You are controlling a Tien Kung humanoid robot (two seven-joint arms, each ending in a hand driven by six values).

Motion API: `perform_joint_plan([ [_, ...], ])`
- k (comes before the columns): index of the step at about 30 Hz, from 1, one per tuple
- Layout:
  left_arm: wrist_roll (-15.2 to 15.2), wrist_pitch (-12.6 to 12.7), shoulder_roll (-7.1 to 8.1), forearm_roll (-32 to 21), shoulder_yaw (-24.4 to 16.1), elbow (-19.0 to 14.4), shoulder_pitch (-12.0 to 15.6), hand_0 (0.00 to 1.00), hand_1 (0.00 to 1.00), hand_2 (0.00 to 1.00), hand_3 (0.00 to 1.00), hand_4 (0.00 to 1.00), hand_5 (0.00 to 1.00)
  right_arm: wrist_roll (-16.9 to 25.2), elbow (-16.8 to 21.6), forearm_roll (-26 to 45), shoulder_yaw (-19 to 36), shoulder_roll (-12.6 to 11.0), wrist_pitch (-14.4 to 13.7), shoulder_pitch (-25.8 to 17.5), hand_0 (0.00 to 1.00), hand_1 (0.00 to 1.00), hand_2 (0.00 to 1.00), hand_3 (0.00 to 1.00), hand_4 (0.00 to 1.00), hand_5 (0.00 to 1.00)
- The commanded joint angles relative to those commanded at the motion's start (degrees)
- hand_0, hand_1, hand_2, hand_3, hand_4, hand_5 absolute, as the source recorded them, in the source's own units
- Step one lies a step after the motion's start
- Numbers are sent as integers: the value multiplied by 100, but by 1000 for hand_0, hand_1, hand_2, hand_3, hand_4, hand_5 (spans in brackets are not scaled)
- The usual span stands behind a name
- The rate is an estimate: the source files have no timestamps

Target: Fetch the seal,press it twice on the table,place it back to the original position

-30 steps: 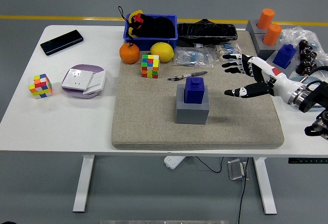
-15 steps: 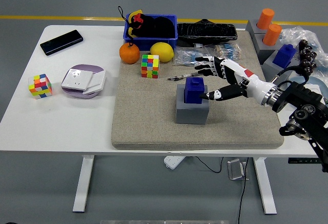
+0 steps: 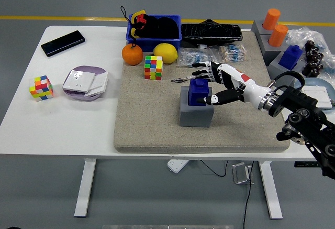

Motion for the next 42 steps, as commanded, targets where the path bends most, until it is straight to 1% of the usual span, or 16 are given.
perform_joint_plan([
  [1, -1, 0, -2, -4, 6, 1, 4, 723, 695, 683, 755, 707, 243, 10, -17, 11, -24, 6, -14, 5, 737, 703, 721, 797, 941, 2],
  [6, -1, -1, -9, -13, 12, 1, 8, 723, 695, 683, 755, 707, 243, 68, -90, 95, -129, 35, -109, 27, 737, 703, 721, 797, 941, 2],
  [7, -2, 0, -11, -12, 11, 1, 8, 723, 696, 684, 755, 708, 244, 75, -97, 111, -140, 38, -125, 28, 721, 691, 706, 780, 925, 2],
  [12, -1, -3, -20, -1, 4, 1, 0, 723, 696, 684, 755, 708, 244, 108, -130, 148, -167, 51, -206, 29, 721, 691, 706, 780, 925, 2],
  [13, -1, -4, -22, 0, 3, 1, -1, 723, 695, 683, 755, 709, 243, 118, -137, 157, -178, 53, -226, 27, 679, 658, 682, 768, 902, 2],
  [24, -4, -9, -30, -1, 6, -1, -8, 722, 696, 684, 755, 709, 244, 183, -205, 191, -290, 76, -341, 23, 666, 639, 670, 749, 902, 2],
  [25, -3, -9, -29, -4, 13, 0, -10, 724, 696, 684, 755, 710, 244, 189, -213, 197, -302, 78, -349, 25, 649, 600, 636, 718, 891, 2],
  [30, -5, -8, -21, -19, 39, 2, -6, 724, 696, 684, 755, 710, 244, 213, -233, 216, -362, 85, -393, 23, 649, 600, 636, 718, 891, 2],
  [31, -5, -8, -21, -19, 40, 2, -5, 722, 695, 684, 755, 710, 243, 219, -235, 220, -369, 85, -402, 22, 624, 547, 592, 682, 869, 2],
  [36, -5, -10, -27, -11, 34, 4, 6, 722, 695, 684, 755, 710, 243, 299, -226, 219, -400, 92, -543, 18, 624, 547, 592, 682, 869, 2],
  [37, -5, -11, -29, -7, 31, 3, 8, 723, 696, 684, 755, 711, 244, 319, -228, 217, -403, 97, -585, 13, 585, 484, 495, 562, 823, 2],
  [42, -3, -14, -43, -3, 24, 4, 20, 723, 696, 684, 755, 711, 244, 374, -225, 246, -431, 113, -673, -10, 585, 484, 495, 562, 823, 2],
])
